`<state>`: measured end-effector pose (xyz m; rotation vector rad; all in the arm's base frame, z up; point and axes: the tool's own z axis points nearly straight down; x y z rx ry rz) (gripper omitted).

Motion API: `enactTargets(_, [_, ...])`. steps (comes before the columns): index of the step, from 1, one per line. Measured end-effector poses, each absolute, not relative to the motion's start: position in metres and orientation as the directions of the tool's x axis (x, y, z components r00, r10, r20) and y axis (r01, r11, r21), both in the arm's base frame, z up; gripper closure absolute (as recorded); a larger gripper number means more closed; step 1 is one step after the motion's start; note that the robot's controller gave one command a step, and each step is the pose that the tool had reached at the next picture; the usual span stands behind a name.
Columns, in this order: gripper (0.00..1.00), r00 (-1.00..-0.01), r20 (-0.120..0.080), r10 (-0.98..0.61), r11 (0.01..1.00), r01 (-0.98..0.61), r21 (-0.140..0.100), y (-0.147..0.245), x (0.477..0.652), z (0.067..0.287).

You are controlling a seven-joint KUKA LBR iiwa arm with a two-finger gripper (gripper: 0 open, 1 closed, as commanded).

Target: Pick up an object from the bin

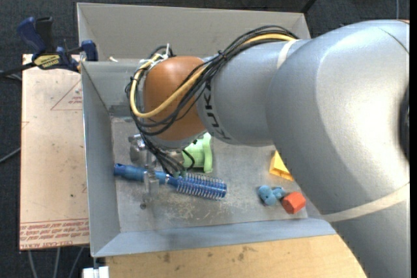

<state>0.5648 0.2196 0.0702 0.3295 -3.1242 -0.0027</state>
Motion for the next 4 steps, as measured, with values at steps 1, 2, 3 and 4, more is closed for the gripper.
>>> enactTargets(1, [1.0,-0.978,0.0,-0.209,0.978,-0.209,0.002,0.22,0.565,0.07])
enactTargets(2, [1.0,-0.972,-0.009,-0.235,0.972,-0.235,0.001,0.204,0.566,0.167])
enactTargets(3, [1.0,-0.939,-0.011,-0.343,0.939,-0.344,0.002,0.248,0.569,0.268])
enactTargets(4, [1.0,-0.874,-0.006,-0.486,0.874,-0.486,-0.001,0.245,0.644,0.281])
